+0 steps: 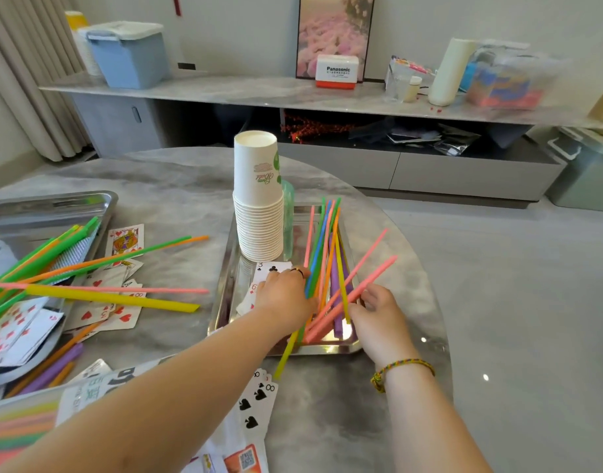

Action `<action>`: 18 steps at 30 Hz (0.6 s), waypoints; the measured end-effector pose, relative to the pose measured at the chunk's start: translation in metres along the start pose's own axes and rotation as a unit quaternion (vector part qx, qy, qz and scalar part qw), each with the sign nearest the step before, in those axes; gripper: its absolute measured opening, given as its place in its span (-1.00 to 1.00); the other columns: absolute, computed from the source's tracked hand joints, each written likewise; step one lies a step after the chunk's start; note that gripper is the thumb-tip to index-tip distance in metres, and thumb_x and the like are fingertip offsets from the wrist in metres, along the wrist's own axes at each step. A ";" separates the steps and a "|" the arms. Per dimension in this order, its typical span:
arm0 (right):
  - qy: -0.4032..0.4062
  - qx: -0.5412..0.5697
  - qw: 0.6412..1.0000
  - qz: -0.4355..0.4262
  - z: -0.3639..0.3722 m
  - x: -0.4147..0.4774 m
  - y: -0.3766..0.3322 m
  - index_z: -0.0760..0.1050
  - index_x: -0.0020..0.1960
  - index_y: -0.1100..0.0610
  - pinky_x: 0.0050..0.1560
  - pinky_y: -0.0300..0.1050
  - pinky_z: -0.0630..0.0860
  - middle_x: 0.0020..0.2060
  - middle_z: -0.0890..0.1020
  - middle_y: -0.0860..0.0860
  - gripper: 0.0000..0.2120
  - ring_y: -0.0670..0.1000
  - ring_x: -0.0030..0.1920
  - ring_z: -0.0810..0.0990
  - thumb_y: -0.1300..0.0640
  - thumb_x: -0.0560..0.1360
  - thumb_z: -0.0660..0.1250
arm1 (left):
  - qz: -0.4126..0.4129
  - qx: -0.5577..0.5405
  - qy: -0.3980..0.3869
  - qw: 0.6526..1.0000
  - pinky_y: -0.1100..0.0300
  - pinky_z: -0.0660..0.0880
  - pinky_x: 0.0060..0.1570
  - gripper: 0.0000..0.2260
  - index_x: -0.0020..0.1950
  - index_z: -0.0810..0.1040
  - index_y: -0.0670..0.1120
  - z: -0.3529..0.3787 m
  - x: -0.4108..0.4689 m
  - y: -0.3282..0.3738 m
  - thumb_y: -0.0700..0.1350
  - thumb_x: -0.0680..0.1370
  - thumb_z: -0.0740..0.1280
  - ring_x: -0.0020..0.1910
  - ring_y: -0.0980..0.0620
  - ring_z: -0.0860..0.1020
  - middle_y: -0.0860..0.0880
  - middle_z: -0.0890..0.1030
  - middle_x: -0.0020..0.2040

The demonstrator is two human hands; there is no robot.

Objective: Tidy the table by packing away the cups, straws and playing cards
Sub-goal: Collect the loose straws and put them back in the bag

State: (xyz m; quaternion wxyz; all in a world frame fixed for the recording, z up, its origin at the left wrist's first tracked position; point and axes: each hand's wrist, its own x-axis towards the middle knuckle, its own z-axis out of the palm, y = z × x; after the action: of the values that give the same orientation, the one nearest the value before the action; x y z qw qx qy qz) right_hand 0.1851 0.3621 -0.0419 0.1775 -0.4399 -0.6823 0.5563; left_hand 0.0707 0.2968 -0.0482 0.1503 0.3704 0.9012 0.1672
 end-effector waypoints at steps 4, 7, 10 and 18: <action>-0.011 -0.014 1.000 -0.006 0.006 0.000 0.001 0.39 0.20 0.13 0.05 0.04 0.52 -0.09 0.58 0.09 -0.64 0.13 -0.08 0.55 0.33 0.43 0.11 | 0.011 -0.088 -0.028 0.996 0.12 0.42 0.12 -0.57 0.34 0.31 -0.08 0.003 -0.007 0.008 -0.08 0.49 0.27 0.13 -0.12 0.48 -0.14 0.54 0.13; -0.002 -0.022 1.000 -0.011 0.006 0.001 0.003 0.39 0.17 0.11 0.02 0.06 0.51 -0.14 0.59 0.12 -0.66 0.16 -0.13 0.54 0.33 0.45 0.08 | -0.020 -0.173 -0.022 0.984 0.23 0.38 0.01 -0.63 0.31 0.33 -0.11 0.001 -0.002 0.015 -0.02 0.54 0.21 0.09 -0.09 0.53 -0.12 0.56 0.12; -0.018 -0.029 0.999 -0.012 0.009 0.002 0.005 0.38 0.22 0.11 0.12 0.09 0.45 -0.04 0.57 0.09 -0.63 0.17 -0.01 0.52 0.33 0.47 0.07 | -0.058 -0.206 -0.004 0.977 0.20 0.34 -0.03 -0.53 0.31 0.29 -0.17 -0.004 0.013 0.022 0.11 0.54 0.17 0.12 -0.11 0.50 -0.15 0.56 0.13; -0.060 -0.094 0.993 -0.045 0.012 0.006 0.012 0.32 0.30 0.06 0.30 0.15 0.31 0.24 0.48 0.07 -0.55 0.16 0.27 0.39 0.36 0.46 0.08 | -0.077 -0.081 -0.058 0.992 0.16 0.37 -0.25 -0.34 0.27 0.21 -0.29 -0.005 0.055 0.051 0.07 0.38 0.38 -0.11 -0.07 0.43 -0.14 0.48 0.01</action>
State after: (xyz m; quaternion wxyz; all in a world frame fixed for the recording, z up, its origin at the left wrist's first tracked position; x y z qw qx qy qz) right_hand 0.1774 0.3593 -0.0579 0.1192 -0.3892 -0.7599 0.5068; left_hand 0.0632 0.3694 -0.0302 0.2438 0.2960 0.9003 0.2057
